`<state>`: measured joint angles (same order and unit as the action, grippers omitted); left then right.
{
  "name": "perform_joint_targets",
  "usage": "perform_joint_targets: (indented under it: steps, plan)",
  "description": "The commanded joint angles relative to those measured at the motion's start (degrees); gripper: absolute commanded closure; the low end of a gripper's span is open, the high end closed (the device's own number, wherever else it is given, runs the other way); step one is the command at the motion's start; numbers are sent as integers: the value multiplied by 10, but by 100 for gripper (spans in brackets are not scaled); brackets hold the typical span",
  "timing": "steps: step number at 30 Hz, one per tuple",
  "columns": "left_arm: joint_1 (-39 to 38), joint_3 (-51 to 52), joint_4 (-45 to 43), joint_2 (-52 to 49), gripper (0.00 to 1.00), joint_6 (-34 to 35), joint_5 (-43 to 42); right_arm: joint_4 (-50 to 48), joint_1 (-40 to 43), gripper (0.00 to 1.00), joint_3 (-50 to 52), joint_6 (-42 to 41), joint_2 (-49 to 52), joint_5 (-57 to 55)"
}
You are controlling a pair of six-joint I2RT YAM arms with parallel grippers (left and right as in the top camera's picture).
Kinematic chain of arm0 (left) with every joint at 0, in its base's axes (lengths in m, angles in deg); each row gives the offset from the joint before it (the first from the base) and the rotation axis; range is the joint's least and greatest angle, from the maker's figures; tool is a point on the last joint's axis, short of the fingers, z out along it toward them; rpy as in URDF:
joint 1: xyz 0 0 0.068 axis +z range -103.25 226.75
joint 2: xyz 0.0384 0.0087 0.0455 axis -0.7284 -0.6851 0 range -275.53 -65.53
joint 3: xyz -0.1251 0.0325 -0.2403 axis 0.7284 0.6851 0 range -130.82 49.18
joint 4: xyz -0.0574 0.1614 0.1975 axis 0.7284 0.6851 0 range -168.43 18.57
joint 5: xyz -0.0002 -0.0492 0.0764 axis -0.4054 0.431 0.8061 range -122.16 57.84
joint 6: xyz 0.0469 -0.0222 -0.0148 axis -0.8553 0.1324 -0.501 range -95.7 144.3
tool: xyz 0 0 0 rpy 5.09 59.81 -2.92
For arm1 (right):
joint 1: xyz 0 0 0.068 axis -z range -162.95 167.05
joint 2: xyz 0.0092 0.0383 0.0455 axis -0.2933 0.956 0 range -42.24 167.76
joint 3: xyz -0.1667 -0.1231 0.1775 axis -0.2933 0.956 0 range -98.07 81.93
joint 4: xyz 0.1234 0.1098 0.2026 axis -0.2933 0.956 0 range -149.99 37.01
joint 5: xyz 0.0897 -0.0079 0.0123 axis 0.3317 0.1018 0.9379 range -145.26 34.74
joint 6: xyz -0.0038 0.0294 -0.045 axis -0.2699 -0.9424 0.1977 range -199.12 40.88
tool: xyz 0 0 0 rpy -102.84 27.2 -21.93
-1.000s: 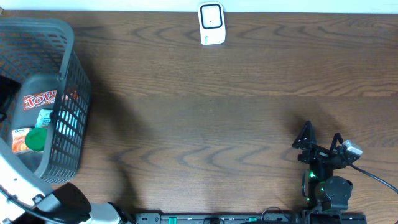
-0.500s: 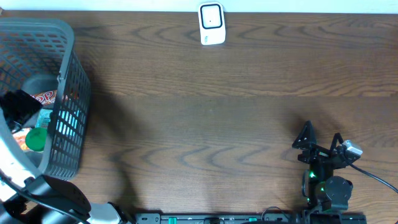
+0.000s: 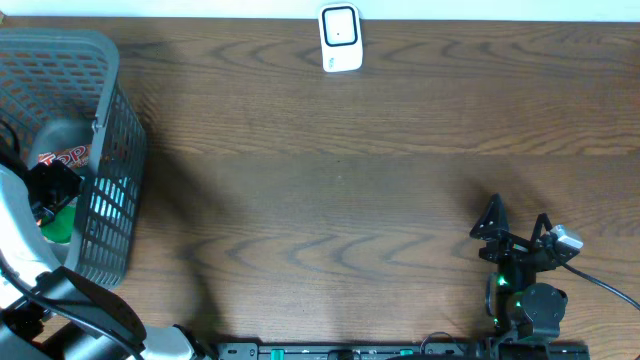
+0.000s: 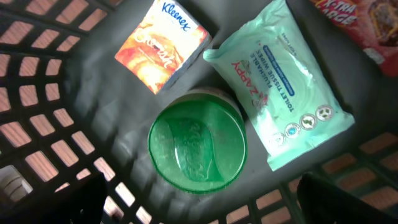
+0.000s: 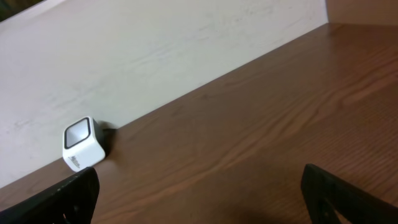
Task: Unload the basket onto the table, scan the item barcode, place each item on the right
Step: 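Reach the left gripper into the basket toward the green-capped bottle, then grasp the green-capped bottle with the left gripper and lift it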
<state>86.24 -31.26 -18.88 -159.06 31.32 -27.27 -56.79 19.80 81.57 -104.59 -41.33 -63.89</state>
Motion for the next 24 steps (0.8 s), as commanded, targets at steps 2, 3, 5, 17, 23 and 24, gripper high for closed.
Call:
perform_joint_targets:
  steps: [2, 3, 5, 17, 23, 24]
  plan:
    - [2, 29, -20, -5, 2, -5, 7, 2, -6, 1, 0, -4, -2, -1]
    - [4, 34, -26, -7, 2, 0, 7, 2, -6, 1, 0, -4, -2, -1]
    - [8, 40, -33, -11, 2, 8, 7, 2, -6, 1, 0, -4, -2, -1]
    - [34, 41, -52, -63, 2, 27, -5, 2, -6, 1, 0, -4, -2, -1]
    - [33, 41, -63, -107, 2, 29, -47, 2, -6, 1, 0, -4, -2, -1]
    - [34, 41, -63, -113, 2, 30, -47, 2, -6, 1, 0, -4, -2, -1]
